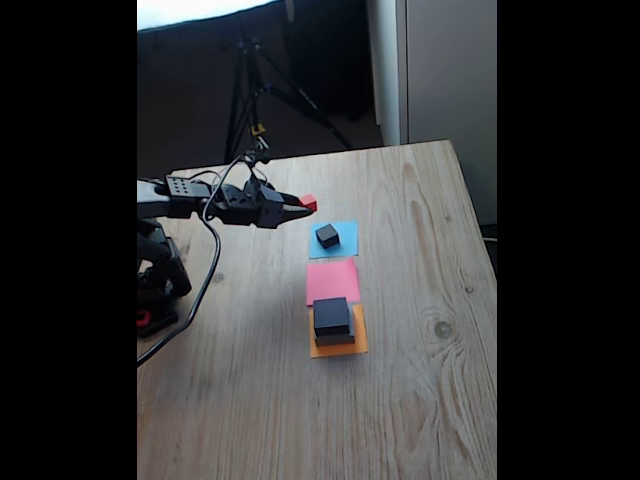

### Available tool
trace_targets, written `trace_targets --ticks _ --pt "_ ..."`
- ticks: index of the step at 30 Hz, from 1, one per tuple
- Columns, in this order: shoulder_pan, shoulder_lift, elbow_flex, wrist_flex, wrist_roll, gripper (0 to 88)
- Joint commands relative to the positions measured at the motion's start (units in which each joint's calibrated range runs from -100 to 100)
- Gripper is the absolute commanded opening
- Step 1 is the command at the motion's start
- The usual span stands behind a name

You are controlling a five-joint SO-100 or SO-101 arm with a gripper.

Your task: Tower of hanoi

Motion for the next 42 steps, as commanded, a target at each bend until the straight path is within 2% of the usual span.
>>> trace_targets --ticks 1,7,27,42 --pt "1.18 6.66 0.72 -11.65 0.58 7.5" --pt "2.18 16.35 0.44 -21.77 0.92 7.7" --pt "1.43 33.98 -2.01 -38.04 2.09 8.4" --pt "1.51 37.39 -3.92 -39.25 2.26 8.3"
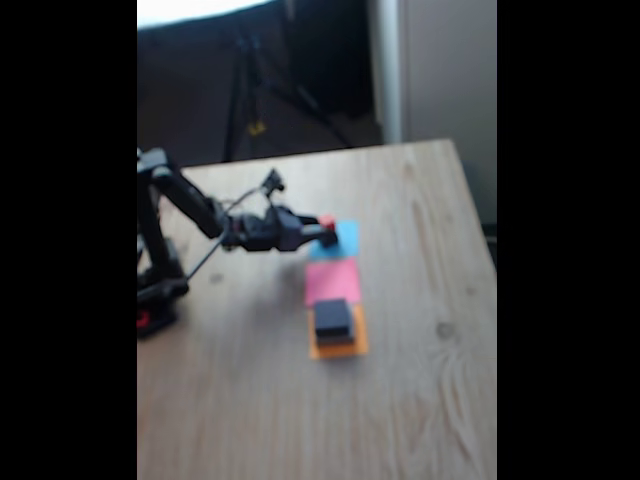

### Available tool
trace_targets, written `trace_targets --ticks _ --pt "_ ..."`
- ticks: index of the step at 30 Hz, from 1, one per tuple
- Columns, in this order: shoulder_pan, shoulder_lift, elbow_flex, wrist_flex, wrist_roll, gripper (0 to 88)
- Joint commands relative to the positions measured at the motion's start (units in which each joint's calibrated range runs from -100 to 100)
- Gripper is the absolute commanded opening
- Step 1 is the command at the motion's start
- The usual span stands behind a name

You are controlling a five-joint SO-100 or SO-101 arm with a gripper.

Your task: Tower of hanoi

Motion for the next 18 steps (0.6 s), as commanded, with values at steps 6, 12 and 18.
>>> trace_targets --ticks 6,12,18 --pt "-0.06 -1.08 0.03 -1.3 1.04 8.2" --pt "-0.47 -2.06 2.39 -1.38 1.04 8.2" --pt "-0.39 -1.99 2.12 -1.46 1.04 8.2"
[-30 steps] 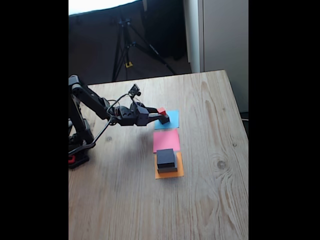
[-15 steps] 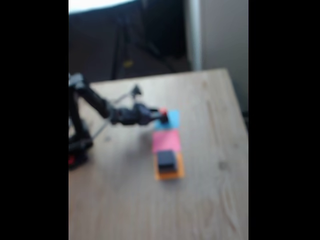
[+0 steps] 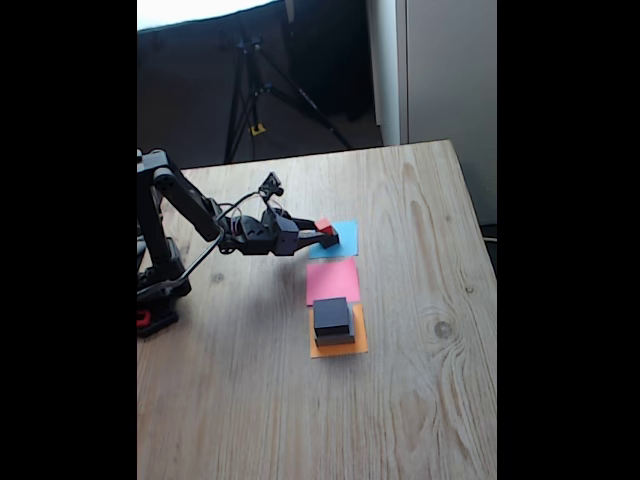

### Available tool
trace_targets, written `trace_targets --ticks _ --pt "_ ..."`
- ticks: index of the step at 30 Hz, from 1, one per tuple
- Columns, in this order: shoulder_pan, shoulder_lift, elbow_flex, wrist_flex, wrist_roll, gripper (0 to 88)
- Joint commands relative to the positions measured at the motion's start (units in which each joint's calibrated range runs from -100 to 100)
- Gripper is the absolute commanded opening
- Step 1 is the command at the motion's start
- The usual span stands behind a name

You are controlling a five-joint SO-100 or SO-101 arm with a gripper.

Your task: Tower of hanoi

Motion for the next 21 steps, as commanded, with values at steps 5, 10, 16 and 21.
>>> trace_targets --ticks 5,10,16,21 --pt "-0.06 -1.83 -0.68 -0.98 1.04 8.5" --pt "0.19 -1.68 -0.68 -1.06 1.04 10.5" --pt "0.19 -1.53 -0.95 -2.2 0.54 15.3" --pt "0.53 -1.61 -1.13 -2.6 0.71 18.2"
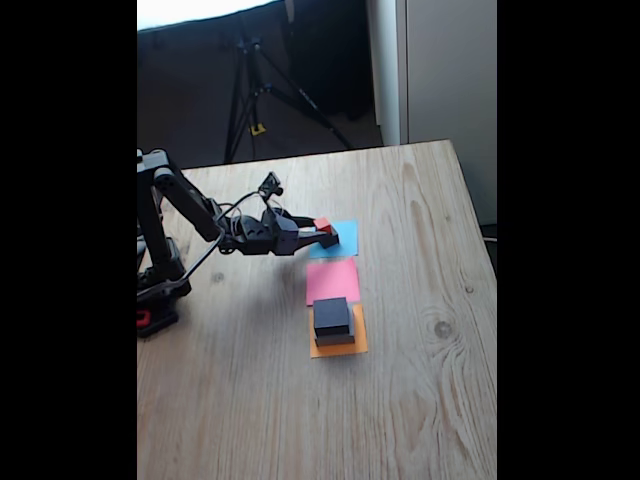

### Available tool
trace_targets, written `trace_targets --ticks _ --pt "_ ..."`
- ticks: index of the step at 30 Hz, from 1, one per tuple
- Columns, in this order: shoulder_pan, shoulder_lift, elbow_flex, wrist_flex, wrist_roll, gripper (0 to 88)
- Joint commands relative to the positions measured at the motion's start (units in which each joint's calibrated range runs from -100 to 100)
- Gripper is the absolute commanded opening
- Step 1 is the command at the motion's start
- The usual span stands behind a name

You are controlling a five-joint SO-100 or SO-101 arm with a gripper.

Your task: Tower of hanoi

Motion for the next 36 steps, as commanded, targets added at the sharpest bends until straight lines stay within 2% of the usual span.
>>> trace_targets --ticks 1,10,24,27,30,31,33,36 --pt "0.61 -1.68 -1.31 -1.32 0.71 18.2" --pt "2.95 -5.77 -0.68 0.46 0.54 20.5" --pt "0.36 -32.42 4.69 21.51 -9.83 24.0" --pt "0.36 -39.38 -0.68 35.18 -15.01 20.4" --pt "0.11 -45.13 -13.4 56.79 -23.71 6.8" --pt "-0.14 -46.19 -18.04 63.43 -25.05 2.0" --pt "-0.64 -47.86 -26.68 75.82 -25.88 0.2" --pt "-0.81 -49.68 -37.4 91.03 -23.54 0.2"
